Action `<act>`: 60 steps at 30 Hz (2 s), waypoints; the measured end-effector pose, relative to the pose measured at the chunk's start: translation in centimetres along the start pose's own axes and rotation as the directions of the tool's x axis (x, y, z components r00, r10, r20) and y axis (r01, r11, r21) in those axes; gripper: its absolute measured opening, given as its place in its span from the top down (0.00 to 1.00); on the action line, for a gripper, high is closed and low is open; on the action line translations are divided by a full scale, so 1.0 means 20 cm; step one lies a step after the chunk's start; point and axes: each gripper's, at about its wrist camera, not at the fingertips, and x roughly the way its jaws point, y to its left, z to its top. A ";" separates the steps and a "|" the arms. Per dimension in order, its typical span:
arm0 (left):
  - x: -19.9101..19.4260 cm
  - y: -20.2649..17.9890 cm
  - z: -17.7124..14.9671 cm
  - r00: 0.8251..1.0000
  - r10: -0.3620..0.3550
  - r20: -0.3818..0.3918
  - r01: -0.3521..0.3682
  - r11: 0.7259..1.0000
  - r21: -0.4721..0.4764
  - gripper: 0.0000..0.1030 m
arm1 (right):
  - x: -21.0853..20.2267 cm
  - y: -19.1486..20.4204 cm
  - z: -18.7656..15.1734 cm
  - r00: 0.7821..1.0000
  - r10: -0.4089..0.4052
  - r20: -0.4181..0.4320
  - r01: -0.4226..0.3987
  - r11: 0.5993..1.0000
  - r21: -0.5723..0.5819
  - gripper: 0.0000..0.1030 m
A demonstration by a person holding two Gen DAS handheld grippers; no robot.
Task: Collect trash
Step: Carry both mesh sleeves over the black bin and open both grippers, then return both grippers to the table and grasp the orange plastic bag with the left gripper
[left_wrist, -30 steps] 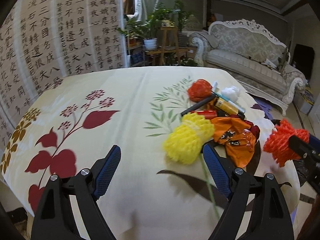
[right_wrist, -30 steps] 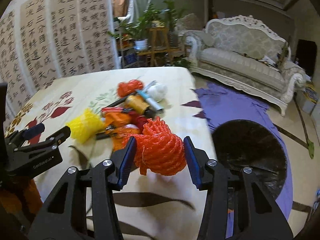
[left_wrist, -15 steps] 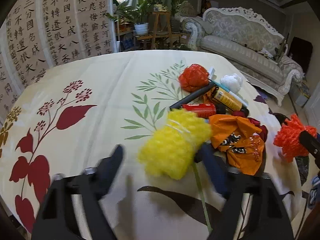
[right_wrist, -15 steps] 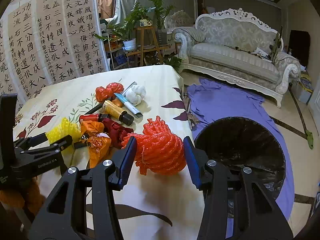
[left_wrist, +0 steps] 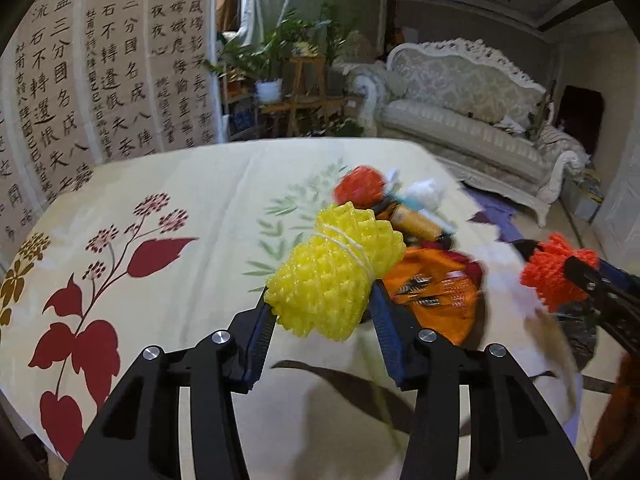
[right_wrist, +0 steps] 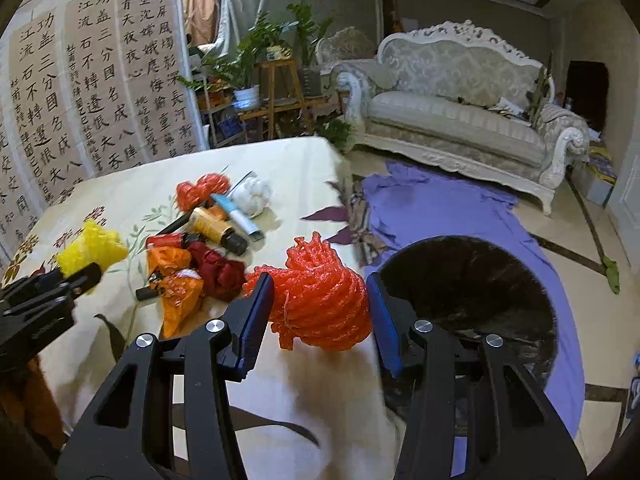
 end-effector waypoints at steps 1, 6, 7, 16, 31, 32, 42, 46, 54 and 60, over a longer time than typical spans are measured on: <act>-0.01 -0.02 0.01 1.000 -0.014 0.006 0.014 1.000 0.005 0.54 | -0.01 -0.01 0.01 1.000 -0.011 0.008 0.010 1.000 0.003 0.55; -0.04 -0.19 0.05 0.994 -0.107 0.037 0.105 0.993 0.052 0.54 | -0.06 -0.15 0.03 0.995 -0.089 0.045 0.087 0.995 0.040 0.55; -0.03 -0.24 0.06 0.992 -0.124 0.036 0.122 0.991 0.062 0.54 | -0.07 -0.18 0.03 0.993 -0.104 0.049 0.101 0.994 0.047 0.55; 0.09 -0.61 0.12 0.970 -0.243 0.030 0.236 0.960 0.148 0.54 | -0.08 -0.45 0.02 0.975 -0.215 0.060 0.207 0.971 0.121 0.55; 0.29 -1.00 0.17 0.960 -0.280 0.014 0.271 0.938 0.216 0.54 | 0.03 -0.73 0.02 0.969 -0.236 0.068 0.220 0.956 0.193 0.53; 0.30 -1.01 0.17 0.960 -0.280 0.011 0.271 0.937 0.220 0.50 | 0.03 -0.75 0.01 0.967 -0.242 0.072 0.224 0.953 0.203 0.51; 0.32 -1.01 0.14 0.968 -0.251 -0.003 0.246 0.946 0.213 0.29 | -0.01 -0.82 -0.01 0.963 -0.259 0.074 0.234 0.941 0.244 0.40; 0.28 -0.99 0.13 0.973 -0.229 0.013 0.221 0.951 0.217 0.28 | -0.02 -0.81 0.00 0.963 -0.259 0.077 0.234 0.942 0.241 0.40; 0.21 -0.85 0.13 0.985 -0.170 0.035 0.161 0.968 0.191 0.28 | -0.02 -0.68 0.01 0.974 -0.213 0.075 0.193 0.958 0.212 0.40; 0.17 -0.68 0.13 0.994 -0.099 0.043 0.092 0.984 0.153 0.28 | 0.01 -0.52 0.01 0.986 -0.155 0.067 0.142 0.975 0.169 0.40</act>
